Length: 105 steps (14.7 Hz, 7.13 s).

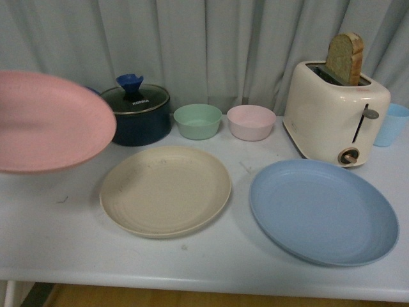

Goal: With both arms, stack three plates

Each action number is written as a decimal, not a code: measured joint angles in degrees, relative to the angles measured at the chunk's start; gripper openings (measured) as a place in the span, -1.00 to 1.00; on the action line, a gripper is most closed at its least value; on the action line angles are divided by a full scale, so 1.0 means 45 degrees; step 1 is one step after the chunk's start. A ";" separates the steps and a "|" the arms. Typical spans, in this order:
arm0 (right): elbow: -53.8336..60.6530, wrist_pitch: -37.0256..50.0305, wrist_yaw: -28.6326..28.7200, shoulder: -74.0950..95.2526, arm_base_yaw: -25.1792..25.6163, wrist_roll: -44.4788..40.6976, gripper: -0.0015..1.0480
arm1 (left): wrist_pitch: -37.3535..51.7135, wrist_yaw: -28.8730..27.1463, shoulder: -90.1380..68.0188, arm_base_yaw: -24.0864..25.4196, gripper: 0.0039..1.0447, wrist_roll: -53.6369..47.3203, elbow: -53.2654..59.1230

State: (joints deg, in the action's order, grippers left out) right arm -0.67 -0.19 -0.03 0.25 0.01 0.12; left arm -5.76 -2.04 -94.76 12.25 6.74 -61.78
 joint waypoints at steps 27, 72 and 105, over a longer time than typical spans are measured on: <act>0.0000 -0.0005 0.0000 0.0000 0.0000 0.0000 0.87 | 0.1428 -0.1637 -0.2312 -0.5493 0.37 0.3070 -0.1282; 0.0000 0.0000 0.0000 0.0000 0.0000 0.0000 0.87 | 0.1234 0.0452 2.0954 -0.2744 -0.60 -0.1316 1.3580; -1.0282 0.4240 -0.0262 2.5505 0.0709 0.1739 -0.92 | 0.1239 0.0452 2.0954 -0.2744 0.88 -0.1321 1.3580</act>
State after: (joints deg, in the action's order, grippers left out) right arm -46.94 18.90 -1.21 115.02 3.20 7.94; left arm -0.19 -0.01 -0.47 -0.10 0.80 -0.67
